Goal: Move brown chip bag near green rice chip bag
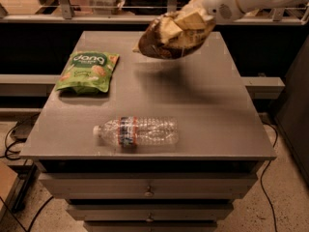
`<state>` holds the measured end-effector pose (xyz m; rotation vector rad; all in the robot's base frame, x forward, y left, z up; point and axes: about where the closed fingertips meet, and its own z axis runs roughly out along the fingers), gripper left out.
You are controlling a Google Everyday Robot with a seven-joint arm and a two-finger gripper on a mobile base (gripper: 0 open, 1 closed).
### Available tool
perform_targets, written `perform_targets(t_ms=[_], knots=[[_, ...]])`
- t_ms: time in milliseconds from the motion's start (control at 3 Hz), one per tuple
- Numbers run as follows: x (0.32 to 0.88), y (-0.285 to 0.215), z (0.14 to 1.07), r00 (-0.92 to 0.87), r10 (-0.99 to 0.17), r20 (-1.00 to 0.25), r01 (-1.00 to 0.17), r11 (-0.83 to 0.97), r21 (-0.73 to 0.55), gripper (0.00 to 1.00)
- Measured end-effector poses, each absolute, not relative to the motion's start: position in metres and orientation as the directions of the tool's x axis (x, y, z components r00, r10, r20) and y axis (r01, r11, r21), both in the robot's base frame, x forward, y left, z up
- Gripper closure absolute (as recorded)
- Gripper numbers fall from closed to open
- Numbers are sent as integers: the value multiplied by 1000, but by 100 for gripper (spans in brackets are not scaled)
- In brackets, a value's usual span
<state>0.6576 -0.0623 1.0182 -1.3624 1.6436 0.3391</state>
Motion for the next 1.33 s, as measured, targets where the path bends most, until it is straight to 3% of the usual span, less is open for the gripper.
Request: perform_targets(t_ms=[333,667,1333], knots=[[658,-27,1039,145,-593,-792,-888,275,-368,100],[670,11,1021,134,-577,-805,-917,237,-322,98],[688,33,973,25,-607,-794,-937,262,-230,52]])
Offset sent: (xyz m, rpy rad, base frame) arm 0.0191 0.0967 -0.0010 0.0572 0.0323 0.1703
